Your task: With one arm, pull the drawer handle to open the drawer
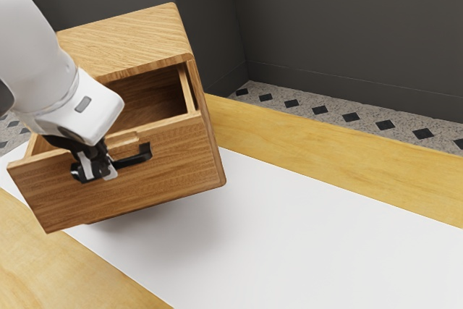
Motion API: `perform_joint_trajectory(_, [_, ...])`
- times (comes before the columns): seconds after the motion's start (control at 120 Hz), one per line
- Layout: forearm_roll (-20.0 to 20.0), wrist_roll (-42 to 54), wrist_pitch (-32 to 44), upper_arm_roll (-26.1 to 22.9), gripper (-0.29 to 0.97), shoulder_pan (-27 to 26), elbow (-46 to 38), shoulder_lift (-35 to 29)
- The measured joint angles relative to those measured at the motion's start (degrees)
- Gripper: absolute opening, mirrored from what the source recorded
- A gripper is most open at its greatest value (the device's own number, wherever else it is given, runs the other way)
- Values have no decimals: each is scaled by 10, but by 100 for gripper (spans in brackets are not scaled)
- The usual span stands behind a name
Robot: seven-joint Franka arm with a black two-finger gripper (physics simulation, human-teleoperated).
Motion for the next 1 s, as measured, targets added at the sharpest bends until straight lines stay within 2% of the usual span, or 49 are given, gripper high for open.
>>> perform_joint_trajectory(1.0, [-2, -45, -16, -47, -11, 1, -24, -30])
